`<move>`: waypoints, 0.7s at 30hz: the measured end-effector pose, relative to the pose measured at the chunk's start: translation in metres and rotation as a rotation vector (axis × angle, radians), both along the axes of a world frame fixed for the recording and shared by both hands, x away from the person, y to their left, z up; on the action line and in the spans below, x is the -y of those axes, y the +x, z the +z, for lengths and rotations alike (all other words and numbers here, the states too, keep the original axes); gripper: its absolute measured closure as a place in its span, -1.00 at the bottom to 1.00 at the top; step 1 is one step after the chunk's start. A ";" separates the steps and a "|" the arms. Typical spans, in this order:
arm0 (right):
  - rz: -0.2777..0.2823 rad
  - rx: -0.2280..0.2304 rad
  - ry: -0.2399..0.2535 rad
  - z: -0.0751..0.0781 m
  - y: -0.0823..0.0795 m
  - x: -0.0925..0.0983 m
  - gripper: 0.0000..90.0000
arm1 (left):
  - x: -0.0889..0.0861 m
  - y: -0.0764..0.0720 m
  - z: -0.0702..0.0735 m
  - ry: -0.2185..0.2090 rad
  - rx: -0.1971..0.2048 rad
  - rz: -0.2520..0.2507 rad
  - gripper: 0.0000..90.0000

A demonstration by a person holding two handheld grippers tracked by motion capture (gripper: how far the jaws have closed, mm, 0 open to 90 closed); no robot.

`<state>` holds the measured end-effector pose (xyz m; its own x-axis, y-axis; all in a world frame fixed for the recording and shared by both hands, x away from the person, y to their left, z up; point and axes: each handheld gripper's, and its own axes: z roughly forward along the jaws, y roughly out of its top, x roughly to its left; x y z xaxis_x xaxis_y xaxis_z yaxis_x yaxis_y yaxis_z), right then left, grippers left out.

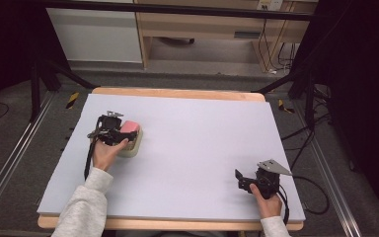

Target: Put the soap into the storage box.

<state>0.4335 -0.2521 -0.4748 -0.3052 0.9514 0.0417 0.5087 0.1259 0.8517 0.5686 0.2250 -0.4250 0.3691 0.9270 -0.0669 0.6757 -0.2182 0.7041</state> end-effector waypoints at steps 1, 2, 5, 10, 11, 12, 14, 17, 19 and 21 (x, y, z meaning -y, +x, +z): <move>0.000 0.000 0.001 0.000 0.000 0.000 -0.90 | 0.000 0.000 -0.002 0.002 -0.004 0.000 -0.17; -0.001 0.000 0.002 0.000 0.000 0.000 -0.90 | 0.000 0.000 -0.003 0.006 -0.006 0.001 -0.17; -0.001 0.000 0.002 0.000 0.000 0.000 -0.90 | -0.001 0.000 -0.007 0.013 -0.014 0.008 -0.17; 0.001 -0.001 -0.001 0.000 0.000 0.000 -0.90 | -0.003 0.001 -0.010 0.014 -0.016 0.013 -0.17; 0.001 -0.001 -0.001 0.000 0.000 0.000 -0.90 | -0.003 0.001 -0.010 0.014 -0.017 0.013 -0.17; 0.000 0.000 -0.001 0.000 0.000 0.000 -0.90 | -0.003 0.001 -0.010 0.013 -0.017 0.014 -0.17; 0.001 -0.001 -0.001 0.000 0.000 0.000 -0.90 | -0.003 0.002 -0.011 0.015 -0.020 0.017 -0.17; 0.001 0.000 -0.001 0.000 0.000 0.000 -0.90 | -0.004 0.002 -0.012 0.016 -0.021 0.018 -0.17; 0.000 -0.003 0.001 0.000 0.000 0.000 -0.90 | -0.003 0.002 -0.013 0.012 -0.023 0.021 -0.17; 0.001 -0.006 0.006 0.000 0.000 -0.001 -0.90 | -0.003 0.002 -0.014 0.023 -0.026 0.017 -0.17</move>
<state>0.4332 -0.2514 -0.4748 -0.3061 0.9507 0.0491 0.5135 0.1215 0.8495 0.5711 0.2280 -0.4392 0.3514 0.9346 -0.0548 0.6977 -0.2224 0.6810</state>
